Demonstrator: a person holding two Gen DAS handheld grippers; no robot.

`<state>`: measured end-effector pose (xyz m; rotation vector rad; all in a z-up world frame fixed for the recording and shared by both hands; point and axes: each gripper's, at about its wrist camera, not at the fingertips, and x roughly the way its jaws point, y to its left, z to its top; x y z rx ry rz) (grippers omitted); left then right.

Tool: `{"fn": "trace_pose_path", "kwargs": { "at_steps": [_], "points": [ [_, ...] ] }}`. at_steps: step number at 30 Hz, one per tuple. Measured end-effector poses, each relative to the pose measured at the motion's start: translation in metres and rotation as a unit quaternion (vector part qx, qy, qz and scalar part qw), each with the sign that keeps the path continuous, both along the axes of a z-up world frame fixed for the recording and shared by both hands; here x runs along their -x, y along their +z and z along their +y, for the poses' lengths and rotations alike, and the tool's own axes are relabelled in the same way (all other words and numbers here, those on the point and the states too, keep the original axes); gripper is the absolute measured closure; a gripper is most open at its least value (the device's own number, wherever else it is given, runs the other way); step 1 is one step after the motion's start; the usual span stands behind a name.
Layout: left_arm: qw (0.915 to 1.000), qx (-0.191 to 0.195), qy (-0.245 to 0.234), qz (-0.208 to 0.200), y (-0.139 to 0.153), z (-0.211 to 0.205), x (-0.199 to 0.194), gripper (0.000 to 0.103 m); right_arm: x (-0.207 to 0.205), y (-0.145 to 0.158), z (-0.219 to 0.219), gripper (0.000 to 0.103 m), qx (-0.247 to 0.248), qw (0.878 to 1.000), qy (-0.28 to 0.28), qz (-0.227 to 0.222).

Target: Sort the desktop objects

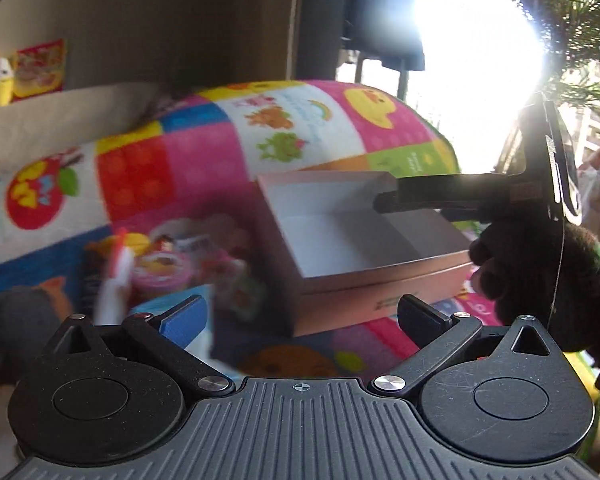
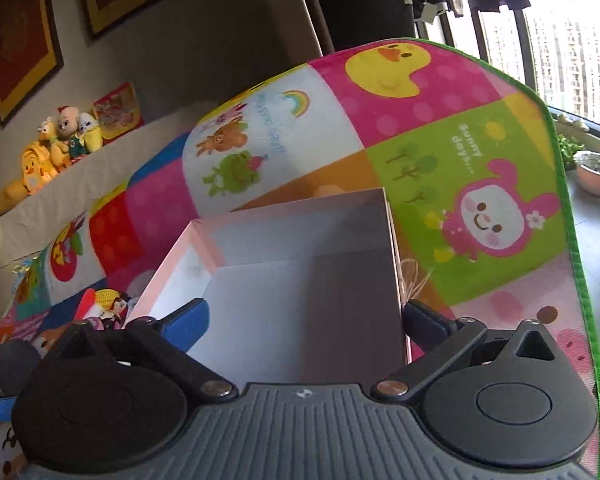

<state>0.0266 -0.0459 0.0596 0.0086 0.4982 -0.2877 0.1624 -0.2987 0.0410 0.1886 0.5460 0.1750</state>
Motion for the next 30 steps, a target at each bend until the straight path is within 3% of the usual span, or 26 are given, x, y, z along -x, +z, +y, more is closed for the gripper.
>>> {"fn": "trace_pose_path", "kwargs": {
  "at_steps": [6, 10, 14, 17, 19, 21, 22, 25, 30],
  "points": [
    [0.989, -0.052, 0.139, 0.001, -0.016, 0.065, 0.021, 0.0, 0.018, 0.03, 0.028, 0.0, 0.045, 0.997, -0.012, -0.069],
    [0.9762, -0.028, 0.213, 0.028, -0.025, 0.108, 0.021, 0.0, 0.046, 0.041, 0.082, 0.0, 0.061, 0.992, 0.081, -0.079],
    [0.9635, -0.013, 0.266, 0.026, -0.022, 0.14, 0.031, 0.0, 0.082, 0.028, 0.151, 0.0, 0.073, 0.978, 0.178, -0.075],
    [0.96, -0.01, 0.279, 0.02, -0.016, 0.15, 0.037, 0.0, 0.088, 0.008, 0.194, 0.001, 0.08, 0.975, 0.201, -0.05],
    [0.9621, -0.008, 0.272, 0.017, -0.014, 0.15, 0.04, 0.0, 0.083, -0.008, 0.214, 0.002, 0.084, 0.977, 0.194, -0.026],
    [0.9658, -0.009, 0.259, 0.015, -0.012, 0.146, 0.04, 0.0, 0.075, -0.022, 0.223, 0.014, 0.074, 0.974, 0.216, 0.014],
    [0.9679, -0.009, 0.251, 0.015, -0.013, 0.144, 0.039, 0.0, 0.07, -0.028, 0.223, 0.031, 0.066, 0.971, 0.227, 0.039],
    [0.9718, -0.004, 0.235, 0.024, -0.016, 0.142, 0.028, 0.0, 0.076, -0.027, 0.209, 0.044, 0.047, 0.968, 0.241, 0.058],
    [0.97, 0.041, 0.23, 0.068, -0.025, 0.153, -0.01, 0.0, 0.116, -0.015, 0.152, 0.045, 0.052, 0.968, 0.241, 0.046]
  ]
}}
